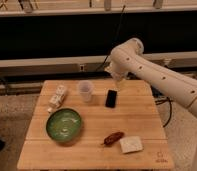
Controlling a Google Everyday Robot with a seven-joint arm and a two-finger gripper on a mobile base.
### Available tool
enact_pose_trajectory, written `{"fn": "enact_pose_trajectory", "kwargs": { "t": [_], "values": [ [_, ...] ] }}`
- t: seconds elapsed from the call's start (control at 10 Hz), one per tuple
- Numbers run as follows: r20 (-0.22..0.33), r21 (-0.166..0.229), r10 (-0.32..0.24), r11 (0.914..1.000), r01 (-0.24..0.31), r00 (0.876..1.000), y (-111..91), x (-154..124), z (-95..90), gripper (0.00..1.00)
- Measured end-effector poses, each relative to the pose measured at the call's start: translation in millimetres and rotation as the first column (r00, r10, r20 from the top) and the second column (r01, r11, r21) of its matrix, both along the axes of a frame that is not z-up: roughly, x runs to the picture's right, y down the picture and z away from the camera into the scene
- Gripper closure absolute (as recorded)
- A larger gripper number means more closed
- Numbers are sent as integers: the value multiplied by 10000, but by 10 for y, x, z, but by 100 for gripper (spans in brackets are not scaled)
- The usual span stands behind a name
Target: Place the ceramic cup in the ceramic bowl
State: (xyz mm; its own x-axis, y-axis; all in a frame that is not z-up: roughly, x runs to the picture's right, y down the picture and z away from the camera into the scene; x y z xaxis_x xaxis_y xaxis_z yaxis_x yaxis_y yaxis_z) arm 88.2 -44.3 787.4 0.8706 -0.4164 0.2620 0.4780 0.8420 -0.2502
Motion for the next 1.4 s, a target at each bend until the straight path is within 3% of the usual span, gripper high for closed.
{"fn": "enact_pose_trajectory", "kwargs": {
  "t": [0.6,1.0,1.4],
  "values": [
    [594,-167,-936,9954,948,9938,77,-379,225,20],
    [1118,-465,-1755,9823,1816,9781,207,-667,394,20],
    [1466,-824,-2167,9696,2302,9652,294,-856,502,20]
  ]
}}
